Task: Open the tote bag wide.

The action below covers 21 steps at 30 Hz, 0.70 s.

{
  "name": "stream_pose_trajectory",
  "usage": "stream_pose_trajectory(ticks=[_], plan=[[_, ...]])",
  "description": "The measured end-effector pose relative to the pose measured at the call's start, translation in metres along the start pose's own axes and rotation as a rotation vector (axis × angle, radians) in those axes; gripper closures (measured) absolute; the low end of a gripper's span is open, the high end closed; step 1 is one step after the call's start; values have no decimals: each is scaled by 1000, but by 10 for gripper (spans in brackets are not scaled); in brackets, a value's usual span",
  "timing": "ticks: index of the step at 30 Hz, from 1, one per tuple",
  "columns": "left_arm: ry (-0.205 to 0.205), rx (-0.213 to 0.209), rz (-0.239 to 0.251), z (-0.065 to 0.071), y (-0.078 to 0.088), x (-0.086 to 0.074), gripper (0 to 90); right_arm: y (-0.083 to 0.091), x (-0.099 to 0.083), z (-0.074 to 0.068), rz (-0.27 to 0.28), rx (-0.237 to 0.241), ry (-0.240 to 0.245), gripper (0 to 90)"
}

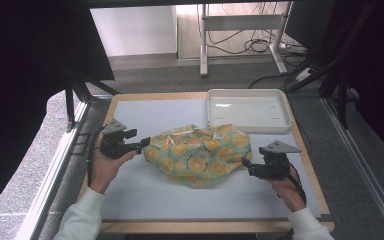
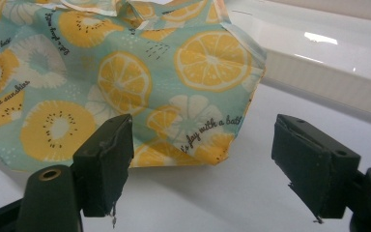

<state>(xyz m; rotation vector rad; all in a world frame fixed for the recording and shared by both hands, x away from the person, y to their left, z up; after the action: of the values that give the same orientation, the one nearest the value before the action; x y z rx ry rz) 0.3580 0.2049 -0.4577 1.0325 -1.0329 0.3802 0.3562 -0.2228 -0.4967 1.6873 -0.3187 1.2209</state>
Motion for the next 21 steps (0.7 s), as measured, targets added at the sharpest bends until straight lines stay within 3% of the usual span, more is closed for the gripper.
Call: stream_pose_trajectory(ticks=[6,21], plan=[[-3,1,0,0,0,6,367,1,1,-1,4,9,-11,228],[-22,-69,-70,-3,-28,13,380,0,-1,1,-5,-3,-7,226]])
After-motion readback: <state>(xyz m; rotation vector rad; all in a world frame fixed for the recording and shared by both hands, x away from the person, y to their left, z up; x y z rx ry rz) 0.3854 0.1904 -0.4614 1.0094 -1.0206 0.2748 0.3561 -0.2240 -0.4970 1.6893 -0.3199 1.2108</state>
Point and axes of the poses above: each handheld gripper's, and its own axes: y roughly backward along the jaws, x roughly out of its top, z roughly to its right, the point moved 4 cm from there along -y, roughly forward along the jaws
